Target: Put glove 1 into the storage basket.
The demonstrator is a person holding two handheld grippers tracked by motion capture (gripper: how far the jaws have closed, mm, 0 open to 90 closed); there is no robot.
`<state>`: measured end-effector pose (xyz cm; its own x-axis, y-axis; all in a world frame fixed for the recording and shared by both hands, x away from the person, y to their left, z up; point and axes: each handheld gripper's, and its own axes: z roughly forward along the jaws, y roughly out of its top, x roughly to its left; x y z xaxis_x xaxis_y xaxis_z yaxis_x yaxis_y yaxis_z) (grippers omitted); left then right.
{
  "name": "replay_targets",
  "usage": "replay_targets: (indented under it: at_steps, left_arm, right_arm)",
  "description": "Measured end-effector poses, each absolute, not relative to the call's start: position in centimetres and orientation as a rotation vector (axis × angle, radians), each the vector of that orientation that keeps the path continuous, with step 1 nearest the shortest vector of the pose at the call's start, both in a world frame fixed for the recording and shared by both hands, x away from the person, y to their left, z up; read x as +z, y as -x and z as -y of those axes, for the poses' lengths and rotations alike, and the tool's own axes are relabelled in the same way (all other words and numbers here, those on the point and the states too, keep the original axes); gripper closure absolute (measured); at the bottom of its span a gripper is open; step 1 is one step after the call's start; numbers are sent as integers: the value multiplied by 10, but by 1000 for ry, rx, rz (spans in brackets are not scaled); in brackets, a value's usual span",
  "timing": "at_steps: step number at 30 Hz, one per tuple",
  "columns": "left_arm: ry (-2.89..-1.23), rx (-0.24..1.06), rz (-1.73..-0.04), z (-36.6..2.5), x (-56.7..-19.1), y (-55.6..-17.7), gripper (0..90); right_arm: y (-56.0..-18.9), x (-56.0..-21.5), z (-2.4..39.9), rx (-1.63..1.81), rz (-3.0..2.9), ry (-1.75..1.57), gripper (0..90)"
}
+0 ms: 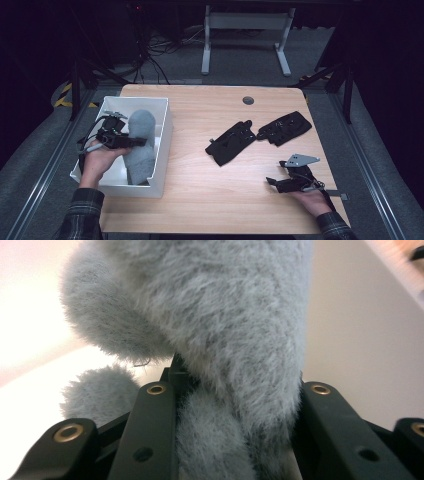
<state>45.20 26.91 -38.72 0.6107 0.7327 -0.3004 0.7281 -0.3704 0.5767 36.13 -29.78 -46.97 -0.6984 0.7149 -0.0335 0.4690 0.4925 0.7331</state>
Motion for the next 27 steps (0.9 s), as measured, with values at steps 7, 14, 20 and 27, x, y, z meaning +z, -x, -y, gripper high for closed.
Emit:
replay_targets:
  at_steps: [7,14,20,27]
  left_arm:
    - [-2194,-17,-1206,-266,-412,-469,564]
    - [-2168,42,-1289,-269,-421,-471,329]
    - [-2116,149,-1349,-271,-407,-466,179]
    - [-2072,212,-1348,-270,-387,-461,124]
  right_arm:
    - [-361,-470,298,1032,-2407,-994,160]
    - [-361,-470,298,1032,-2407,-994,160]
    - [-361,-470,298,1031,-2407,-995,160]
    - [-361,-470,298,1031,-2407,-994,160]
